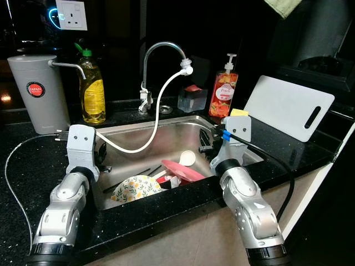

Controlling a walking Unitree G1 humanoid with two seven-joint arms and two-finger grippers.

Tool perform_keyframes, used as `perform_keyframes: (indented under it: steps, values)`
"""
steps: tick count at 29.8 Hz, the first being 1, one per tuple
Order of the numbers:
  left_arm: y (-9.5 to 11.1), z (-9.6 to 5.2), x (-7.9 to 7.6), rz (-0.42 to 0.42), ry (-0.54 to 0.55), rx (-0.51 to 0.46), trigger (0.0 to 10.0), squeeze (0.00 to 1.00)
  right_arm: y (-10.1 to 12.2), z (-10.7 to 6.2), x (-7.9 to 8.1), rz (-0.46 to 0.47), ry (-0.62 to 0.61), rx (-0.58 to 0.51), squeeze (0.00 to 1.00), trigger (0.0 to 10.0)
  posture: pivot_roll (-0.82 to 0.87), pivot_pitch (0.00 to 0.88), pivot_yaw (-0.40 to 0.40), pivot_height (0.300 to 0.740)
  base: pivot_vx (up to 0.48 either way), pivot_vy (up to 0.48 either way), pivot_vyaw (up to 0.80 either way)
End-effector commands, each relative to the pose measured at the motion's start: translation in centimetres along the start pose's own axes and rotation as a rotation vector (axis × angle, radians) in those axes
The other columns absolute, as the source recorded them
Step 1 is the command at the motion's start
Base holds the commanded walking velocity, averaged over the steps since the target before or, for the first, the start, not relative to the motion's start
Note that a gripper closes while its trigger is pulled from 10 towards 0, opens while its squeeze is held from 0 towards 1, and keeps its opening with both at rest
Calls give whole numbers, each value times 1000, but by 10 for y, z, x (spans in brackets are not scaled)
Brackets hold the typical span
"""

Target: Kitchen organization

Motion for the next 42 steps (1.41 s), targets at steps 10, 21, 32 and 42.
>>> perform_keyframes:
  steps: [10,21,32,42]
  values:
    - [2,0,-3,-3,4,-23,10000,0,-2,-1,-2,-16,-4,9,0,10000,-69,0,-68,740,0,0,0]
    - [2,-2,-3,-5,0,-18,10000,0,-5,-3,5,10,-8,24,0,10000,-58,0,-62,740,0,0,0]
    - [3,-4,2,-18,24,-27,10000,0,-3,-1,10,5,21,18,0,10000,-59,0,-67,740,0,0,0]
    - [0,-6,6,-21,44,-21,10000,0,-5,0,11,7,26,19,0,10000,-44,0,-73,740,0,0,0]
Point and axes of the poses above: a point about 5 cm out from each wrist's last joint towards the gripper, its own z axis pointing out of the wrist towards the gripper, its own y axis along the axis of the wrist's last joint, x = y × z, the point moved 1 cm from there along z, pointing out of the wrist towards the gripper, and after that the axes turned 10 degrees about -z, right-handed, at the moved point
